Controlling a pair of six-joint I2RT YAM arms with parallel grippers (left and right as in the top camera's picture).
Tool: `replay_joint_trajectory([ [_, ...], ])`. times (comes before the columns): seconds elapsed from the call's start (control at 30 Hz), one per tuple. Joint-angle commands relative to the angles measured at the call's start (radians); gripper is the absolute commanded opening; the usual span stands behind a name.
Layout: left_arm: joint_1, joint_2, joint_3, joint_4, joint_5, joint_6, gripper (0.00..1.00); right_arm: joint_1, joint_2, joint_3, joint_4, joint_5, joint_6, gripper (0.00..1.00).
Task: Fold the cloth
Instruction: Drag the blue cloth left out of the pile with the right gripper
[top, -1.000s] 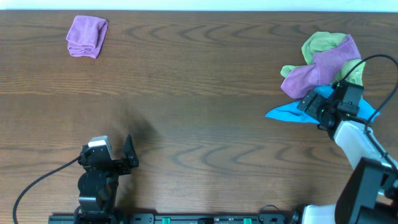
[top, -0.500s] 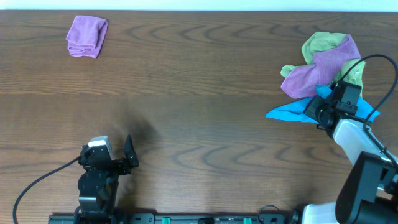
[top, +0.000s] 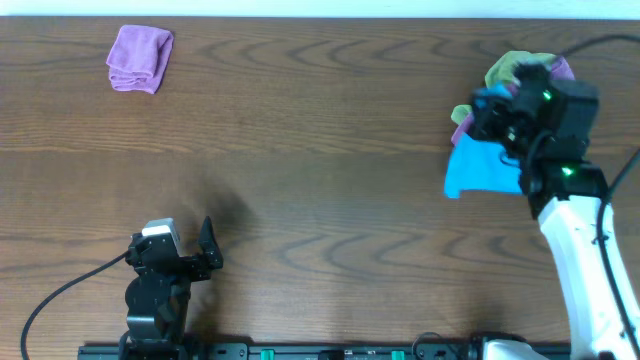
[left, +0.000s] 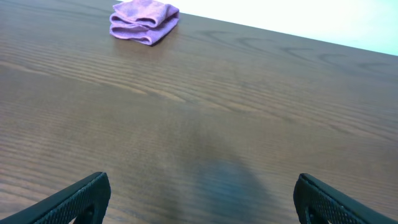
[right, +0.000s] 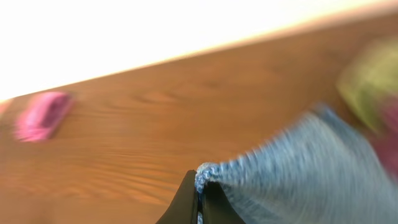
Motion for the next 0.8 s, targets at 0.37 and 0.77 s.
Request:
replay_joint_trajectory([
  [0.37, 0.006, -0.006, -0.020, -0.005, -0.018, 0.000, 0.95, 0.372, 0.212, 0.388, -0.182, -0.005, -0.066, 0.01],
  [0.77, 0.006, -0.006, -0.020, -0.005, -0.018, 0.000, 0.95, 0.280, 0.266, 0.389, -0.537, 0.335, -0.034, 0.88],
])
